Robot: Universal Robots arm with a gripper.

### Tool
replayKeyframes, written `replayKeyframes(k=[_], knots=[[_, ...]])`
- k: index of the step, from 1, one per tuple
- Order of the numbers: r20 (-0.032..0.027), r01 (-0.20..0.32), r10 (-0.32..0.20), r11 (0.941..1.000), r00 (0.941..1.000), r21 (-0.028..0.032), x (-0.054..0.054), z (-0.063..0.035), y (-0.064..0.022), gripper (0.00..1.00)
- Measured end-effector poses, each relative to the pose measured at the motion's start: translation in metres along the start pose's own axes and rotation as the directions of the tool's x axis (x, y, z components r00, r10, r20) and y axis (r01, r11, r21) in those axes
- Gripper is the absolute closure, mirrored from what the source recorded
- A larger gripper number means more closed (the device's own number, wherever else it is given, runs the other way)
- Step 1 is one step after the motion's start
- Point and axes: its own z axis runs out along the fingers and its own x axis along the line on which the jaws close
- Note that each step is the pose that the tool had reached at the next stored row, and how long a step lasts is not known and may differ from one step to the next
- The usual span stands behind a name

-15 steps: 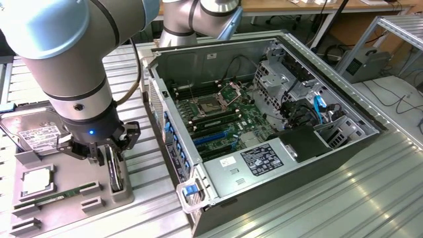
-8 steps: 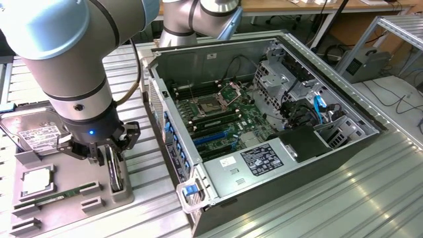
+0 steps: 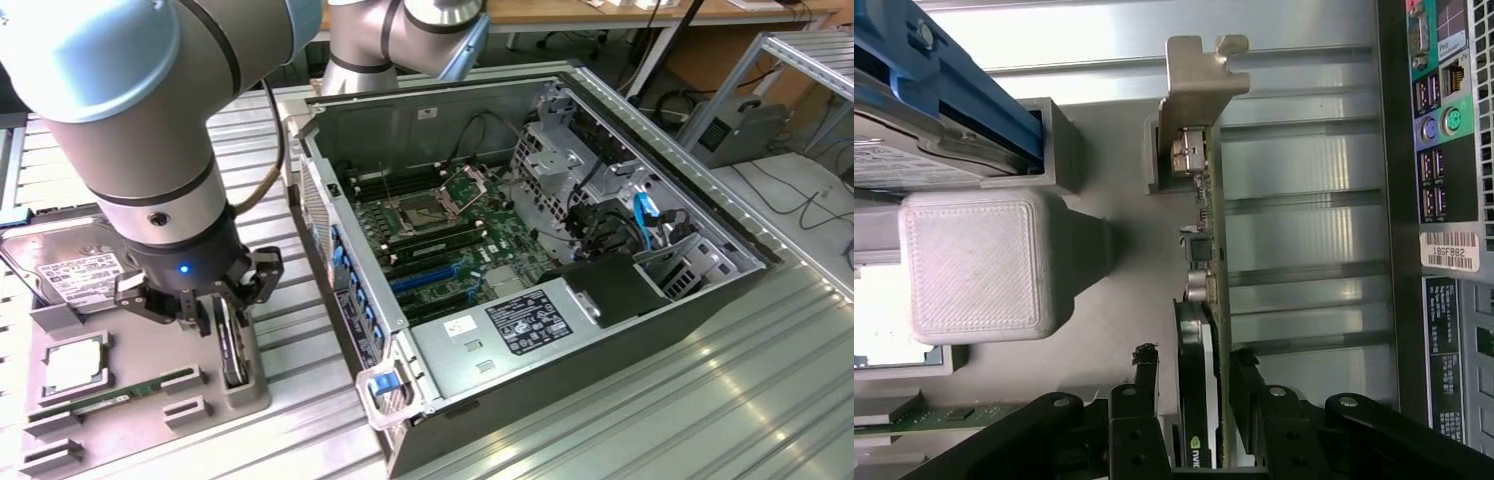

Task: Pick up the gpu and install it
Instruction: 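Pick up the gpu and move the gpu toward the slot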

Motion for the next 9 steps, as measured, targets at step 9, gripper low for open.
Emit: replayKeyframes(k=[9], knots=[[0.0002, 0.000, 0.000, 1.0000, 1.0000, -0.0002, -0.0005, 0.0001, -0.0019, 0.58]])
